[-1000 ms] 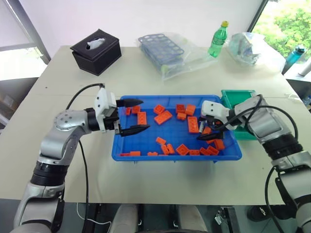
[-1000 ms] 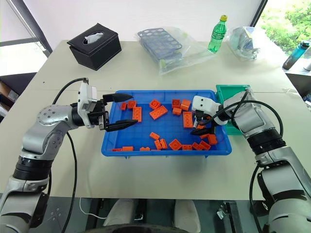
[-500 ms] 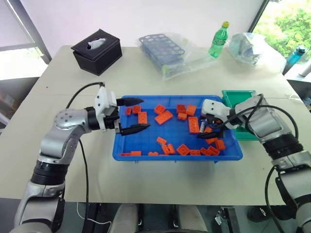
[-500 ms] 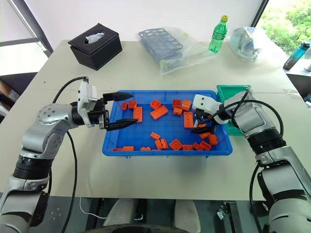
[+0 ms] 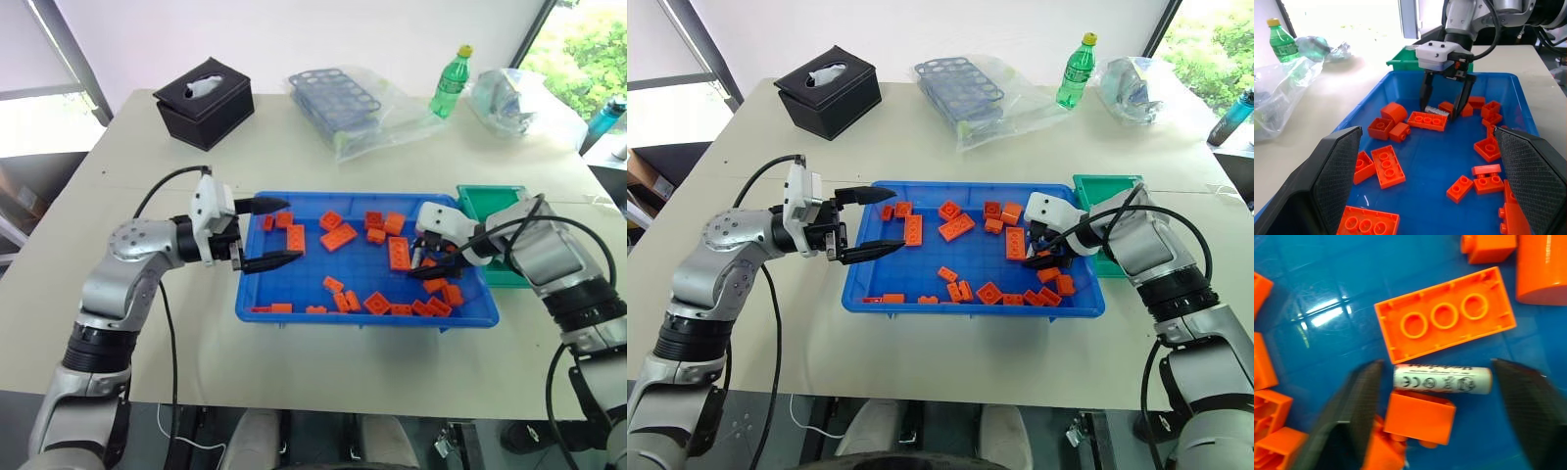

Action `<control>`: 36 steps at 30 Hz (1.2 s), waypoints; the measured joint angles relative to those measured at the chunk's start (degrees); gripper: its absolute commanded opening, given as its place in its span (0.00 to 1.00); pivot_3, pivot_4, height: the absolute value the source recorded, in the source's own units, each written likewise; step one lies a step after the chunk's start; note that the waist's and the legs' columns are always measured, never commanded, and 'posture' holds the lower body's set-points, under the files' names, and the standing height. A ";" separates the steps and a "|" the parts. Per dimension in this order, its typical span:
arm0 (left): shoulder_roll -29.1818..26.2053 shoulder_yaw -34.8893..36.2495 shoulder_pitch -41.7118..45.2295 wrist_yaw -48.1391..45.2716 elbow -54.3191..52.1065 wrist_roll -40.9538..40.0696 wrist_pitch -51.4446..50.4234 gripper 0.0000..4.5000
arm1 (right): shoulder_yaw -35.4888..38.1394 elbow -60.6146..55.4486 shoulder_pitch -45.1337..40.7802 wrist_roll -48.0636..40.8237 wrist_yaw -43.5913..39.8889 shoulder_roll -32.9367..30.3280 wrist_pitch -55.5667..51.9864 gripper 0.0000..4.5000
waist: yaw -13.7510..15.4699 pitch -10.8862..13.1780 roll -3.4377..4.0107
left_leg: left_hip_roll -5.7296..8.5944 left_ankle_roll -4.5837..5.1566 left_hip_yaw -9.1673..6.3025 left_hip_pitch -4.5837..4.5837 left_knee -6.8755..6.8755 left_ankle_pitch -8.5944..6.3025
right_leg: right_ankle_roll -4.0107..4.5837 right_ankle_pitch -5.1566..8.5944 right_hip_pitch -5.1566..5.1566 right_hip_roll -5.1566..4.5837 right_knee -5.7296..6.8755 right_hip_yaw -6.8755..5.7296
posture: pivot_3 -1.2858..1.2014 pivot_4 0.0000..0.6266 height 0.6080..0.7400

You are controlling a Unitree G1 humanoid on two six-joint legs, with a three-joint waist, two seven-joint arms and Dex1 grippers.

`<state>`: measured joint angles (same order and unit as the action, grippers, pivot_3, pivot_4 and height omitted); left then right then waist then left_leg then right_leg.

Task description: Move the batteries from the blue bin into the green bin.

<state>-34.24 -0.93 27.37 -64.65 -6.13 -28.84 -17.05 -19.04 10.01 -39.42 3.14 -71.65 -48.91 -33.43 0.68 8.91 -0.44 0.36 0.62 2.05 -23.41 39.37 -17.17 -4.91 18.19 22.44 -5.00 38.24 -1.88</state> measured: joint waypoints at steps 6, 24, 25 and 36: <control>0.01 0.00 0.08 -0.17 1.20 0.18 0.18 1.00 | 0.61 -1.00 0.72 -0.27 0.68 0.07 0.62 0.53 | -0.11 0.00 0.00 | 0.00 0.00 0.00 0.00 0.00 0.00 | 0.00 0.00 0.01 0.01 0.00 0.00 | 0.52 0.24 0.82; -1.79 1.71 -0.58 -1.18 1.83 -0.09 -0.28 1.00 | 28.49 -5.61 6.13 -5.32 22.11 -5.65 -10.79 0.84 | -0.27 0.01 0.02 | -0.04 0.00 0.03 -0.04 -0.08 0.00 | 0.00 0.00 0.07 0.02 -0.01 -0.01 | 0.52 0.24 0.82; -1.81 1.88 -0.12 -1.21 2.11 -0.17 -0.51 1.00 | 28.91 -6.13 7.36 -5.56 22.55 -5.73 -10.77 0.95 | -0.48 0.01 0.02 | -0.05 0.00 0.04 -0.03 -0.08 0.00 | 0.00 0.00 0.07 0.03 -0.01 0.00 | 0.52 0.24 0.82; -3.77 4.13 2.11 -1.67 3.82 -1.84 -3.82 1.00 | 38.12 -17.57 14.83 -16.10 16.62 -6.75 -5.99 0.99 | -1.23 0.01 0.04 | -0.10 -0.01 0.03 -0.02 -0.11 0.01 | -0.01 0.00 0.03 0.07 -0.04 0.00 | 0.52 0.24 0.82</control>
<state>-38.01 3.20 29.48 -66.32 -2.31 -30.68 -20.87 19.08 -7.57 -24.58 -12.96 -55.03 -55.65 -39.42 -0.55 8.92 -0.40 0.26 0.61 2.08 -23.43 39.25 -17.16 -4.92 18.19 22.47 -4.93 38.20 -1.88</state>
